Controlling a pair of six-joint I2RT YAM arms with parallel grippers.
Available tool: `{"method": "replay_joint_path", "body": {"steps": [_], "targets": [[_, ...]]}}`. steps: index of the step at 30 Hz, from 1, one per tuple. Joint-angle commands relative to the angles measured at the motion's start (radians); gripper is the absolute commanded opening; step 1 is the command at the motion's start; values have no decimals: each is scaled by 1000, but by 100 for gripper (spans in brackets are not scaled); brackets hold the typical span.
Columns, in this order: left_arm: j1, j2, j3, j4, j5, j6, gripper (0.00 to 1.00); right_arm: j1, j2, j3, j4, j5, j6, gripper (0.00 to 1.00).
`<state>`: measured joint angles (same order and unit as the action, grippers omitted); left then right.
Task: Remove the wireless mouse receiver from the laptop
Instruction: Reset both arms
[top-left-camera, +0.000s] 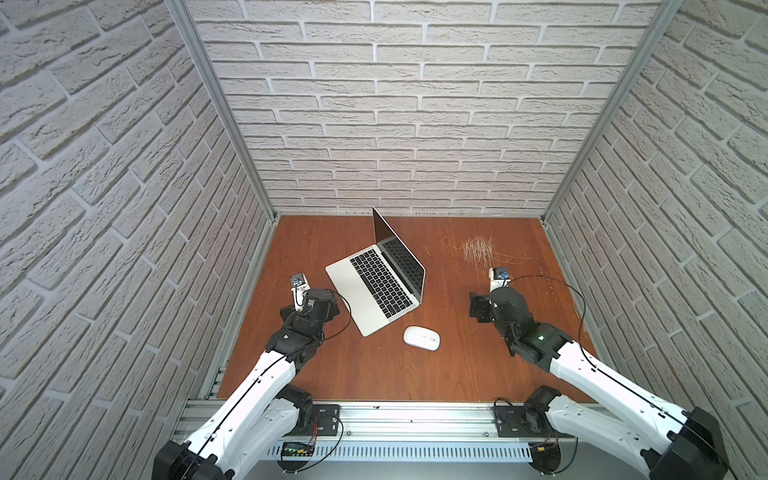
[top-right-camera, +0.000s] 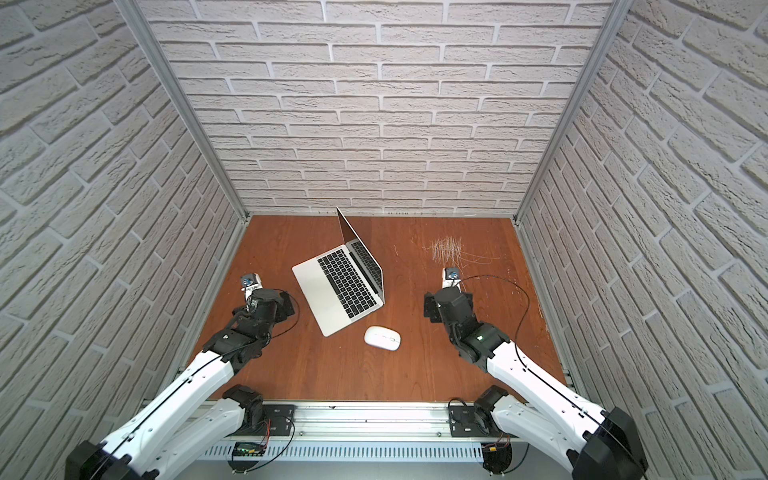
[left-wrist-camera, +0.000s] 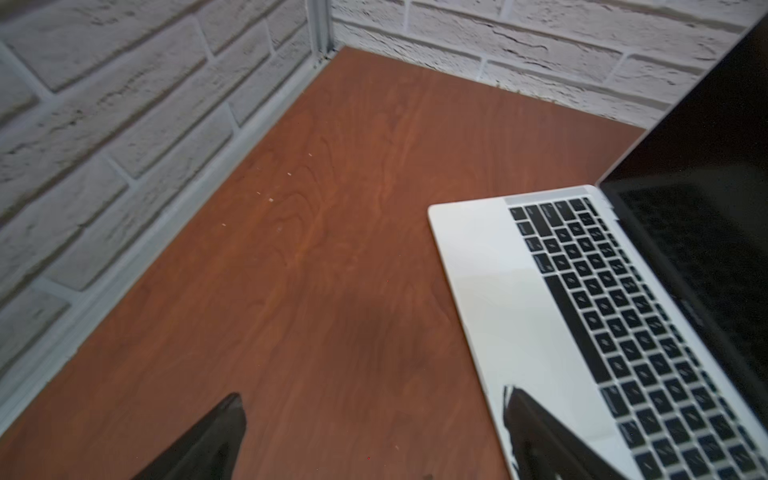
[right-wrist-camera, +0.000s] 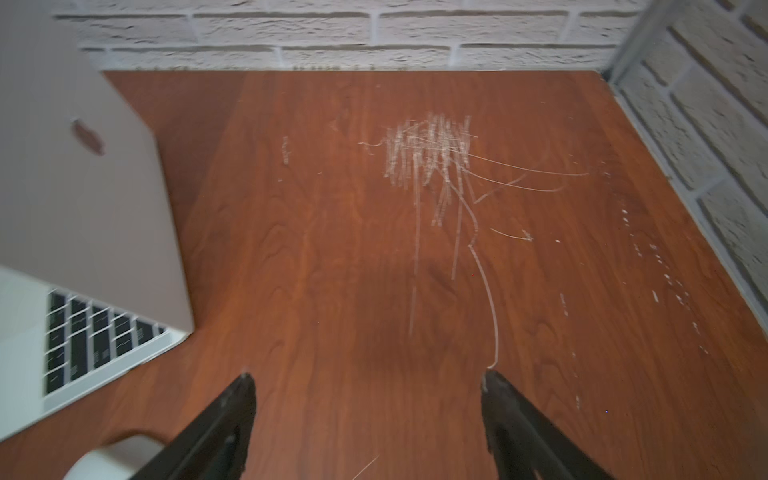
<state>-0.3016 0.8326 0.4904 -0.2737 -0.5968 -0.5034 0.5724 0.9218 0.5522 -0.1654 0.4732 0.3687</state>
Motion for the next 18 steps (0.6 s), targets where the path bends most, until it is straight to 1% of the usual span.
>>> {"method": "replay_joint_path", "body": {"steps": [1,2,3,5,6,7,8,10,12,13,15,18], "targets": [[75,34,-38,183,-38,114,98,-105,0,-91,172,13,-1,87],[97,47,-39,213,-25,137,98,-142,9,-113,217,35,-2,87],[114,59,-42,256,-15,173,98,-197,22,-116,226,41,33,87],[159,91,-48,321,58,227,98,-280,56,-114,274,-30,60,87],[195,111,-47,344,105,235,97,-306,75,-111,299,-43,61,87],[223,134,-55,387,145,254,96,-323,102,-102,329,-50,35,87],[240,158,-80,447,169,276,95,-326,130,-81,340,-45,-20,87],[266,219,-154,640,223,323,95,-339,179,-40,345,-15,-80,87],[283,301,-197,799,237,376,95,-354,225,-21,377,-12,-149,88],[290,331,-176,792,241,384,95,-364,244,-25,407,-12,-177,88],[310,386,-160,840,296,392,95,-382,286,-106,603,-1,-228,88],[336,461,-164,988,372,395,95,-439,399,-204,899,9,-260,89]]}}
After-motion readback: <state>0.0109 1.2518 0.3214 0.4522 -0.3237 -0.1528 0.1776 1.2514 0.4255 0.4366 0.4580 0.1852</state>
